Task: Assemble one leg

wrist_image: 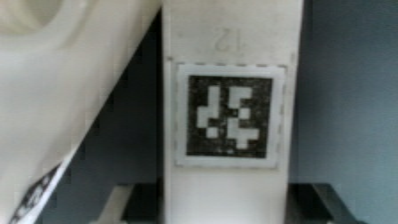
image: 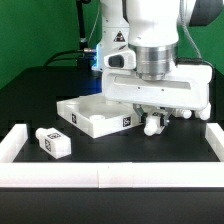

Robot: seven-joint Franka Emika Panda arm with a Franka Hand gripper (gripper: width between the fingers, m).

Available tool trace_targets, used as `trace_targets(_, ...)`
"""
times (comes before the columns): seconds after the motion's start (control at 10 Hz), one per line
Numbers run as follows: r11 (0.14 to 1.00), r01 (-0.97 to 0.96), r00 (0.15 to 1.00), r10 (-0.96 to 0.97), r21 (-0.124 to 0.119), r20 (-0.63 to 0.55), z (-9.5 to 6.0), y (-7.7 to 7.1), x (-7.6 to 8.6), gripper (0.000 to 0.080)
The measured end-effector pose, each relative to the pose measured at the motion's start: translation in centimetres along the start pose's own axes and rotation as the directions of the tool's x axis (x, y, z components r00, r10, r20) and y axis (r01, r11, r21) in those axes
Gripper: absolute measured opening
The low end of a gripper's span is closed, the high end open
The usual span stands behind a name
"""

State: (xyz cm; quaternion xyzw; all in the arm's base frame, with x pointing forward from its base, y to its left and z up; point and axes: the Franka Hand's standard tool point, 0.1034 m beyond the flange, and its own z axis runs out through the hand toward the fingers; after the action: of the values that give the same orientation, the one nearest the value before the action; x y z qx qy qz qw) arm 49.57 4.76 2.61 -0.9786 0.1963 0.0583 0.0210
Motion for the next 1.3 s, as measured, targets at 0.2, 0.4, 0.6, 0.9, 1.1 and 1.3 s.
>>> trace_targets(0.2,1.000,0.024,0.999,-0.024,0.019,0.029,-3.2,-0.9,0.5,0.0284)
trace_targets(0.4,0.998,0.049,0.998,-0.050,0.030,0.035,-5.2,-0.5,-0.7,0.0284)
trace_targets(0.6,0.997,0.066,0.998,-0.066,0.038,-0.003,-5.4,0.5,-3.2,0.0284)
trace_targets(0.9,0.998,0.057,0.998,-0.057,0.037,-0.001,-5.1,0.7,-3.1,0.0284)
trace_targets(1.1,0.998,0.057,0.998,-0.057,0.036,0.000,-5.1,0.8,-3.1,0.0284)
trace_targets(1.3,0.994,0.100,0.995,-0.100,0.033,-0.001,-4.8,1.3,-3.7,0.0284)
